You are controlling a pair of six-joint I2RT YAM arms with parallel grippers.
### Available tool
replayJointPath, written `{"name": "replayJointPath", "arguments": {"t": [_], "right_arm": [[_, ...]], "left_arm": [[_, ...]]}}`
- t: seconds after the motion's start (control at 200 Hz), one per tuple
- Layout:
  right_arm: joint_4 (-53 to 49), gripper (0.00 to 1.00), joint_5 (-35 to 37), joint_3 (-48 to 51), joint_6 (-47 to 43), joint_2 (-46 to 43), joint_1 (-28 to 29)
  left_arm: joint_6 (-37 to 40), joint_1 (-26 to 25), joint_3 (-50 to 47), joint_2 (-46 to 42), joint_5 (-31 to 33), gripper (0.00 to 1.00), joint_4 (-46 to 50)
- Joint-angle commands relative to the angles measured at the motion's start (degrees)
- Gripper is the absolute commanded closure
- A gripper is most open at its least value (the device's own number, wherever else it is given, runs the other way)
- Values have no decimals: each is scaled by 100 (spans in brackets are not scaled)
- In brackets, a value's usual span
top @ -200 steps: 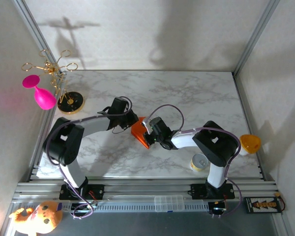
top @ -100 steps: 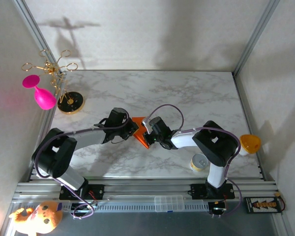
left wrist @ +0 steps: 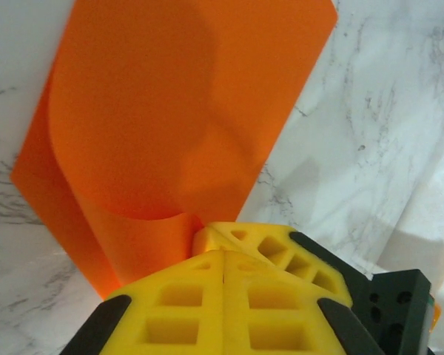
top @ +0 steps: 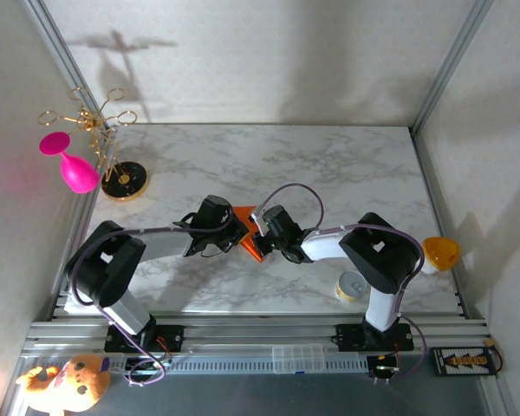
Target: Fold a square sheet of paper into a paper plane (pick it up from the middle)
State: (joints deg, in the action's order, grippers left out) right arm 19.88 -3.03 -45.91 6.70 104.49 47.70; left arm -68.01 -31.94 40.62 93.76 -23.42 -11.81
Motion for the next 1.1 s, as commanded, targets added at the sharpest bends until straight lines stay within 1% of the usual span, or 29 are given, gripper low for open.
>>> {"name": "replayJointPath", "arguments": {"t": [0.0,1.092], "right_arm": [[-256,100,-13,-90,42,177,-43],[-353,100,13,-137,77,240,-42]], "left_arm": [[-68,-49,-145,50,174,95,9],[7,-31,-282,380,241,96,-137]]}}
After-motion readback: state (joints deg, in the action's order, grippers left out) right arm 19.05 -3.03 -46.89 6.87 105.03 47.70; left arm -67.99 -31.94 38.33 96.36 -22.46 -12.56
